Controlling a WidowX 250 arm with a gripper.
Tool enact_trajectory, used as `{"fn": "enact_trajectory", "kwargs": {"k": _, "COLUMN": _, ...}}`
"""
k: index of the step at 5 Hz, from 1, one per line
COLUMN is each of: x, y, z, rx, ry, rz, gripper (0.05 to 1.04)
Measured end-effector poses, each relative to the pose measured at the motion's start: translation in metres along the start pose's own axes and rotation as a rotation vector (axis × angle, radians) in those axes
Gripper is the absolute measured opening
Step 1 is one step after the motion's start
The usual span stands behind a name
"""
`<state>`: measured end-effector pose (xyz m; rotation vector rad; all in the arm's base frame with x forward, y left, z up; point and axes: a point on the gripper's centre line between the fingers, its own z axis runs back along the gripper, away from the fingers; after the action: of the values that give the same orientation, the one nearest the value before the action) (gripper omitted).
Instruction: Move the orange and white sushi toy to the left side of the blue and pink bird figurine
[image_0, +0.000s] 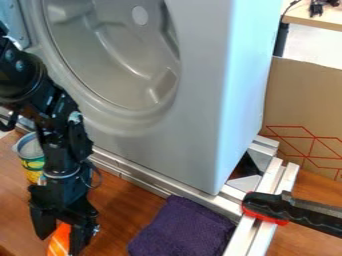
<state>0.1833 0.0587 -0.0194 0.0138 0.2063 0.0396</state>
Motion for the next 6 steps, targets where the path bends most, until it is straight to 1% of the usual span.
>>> {"fn": "enact_trajectory", "kwargs": {"k": 1, "x": 0.002, "y": -0.002, "z": -0.006, "rx": -0.014, "ry": -0.001, "rz": 0.002, "gripper": 0.648}}
{"fn": "enact_trajectory", "kwargs": {"k": 2, "x": -0.004, "y": -0.006, "z": -0.005, "rx": -0.028, "ry": -0.018, "rz": 0.008, "gripper": 0.613}}
{"fn": "enact_trajectory", "kwargs": {"k": 3, "x": -0.002, "y": -0.007, "z": 0.023, "rx": -0.034, "ry": -0.08, "rz": -0.025, "gripper": 0.613}}
{"fn": "enact_trajectory", "kwargs": {"k": 4, "x": 0.005, "y": -0.007, "z": 0.059, "rx": -0.033, "ry": -0.175, "rz": -0.063, "gripper": 0.613}}
{"fn": "enact_trajectory", "kwargs": {"k": 5, "x": 0.009, "y": 0.008, "z": 0.088, "rx": 0.008, "ry": -0.222, "rz": -0.023, "gripper": 0.613}}
{"fn": "enact_trajectory", "kwargs": {"k": 6, "x": 0.007, "y": 0.032, "z": 0.113, "rx": 0.083, "ry": -0.212, "rz": 0.05, "gripper": 0.613}}
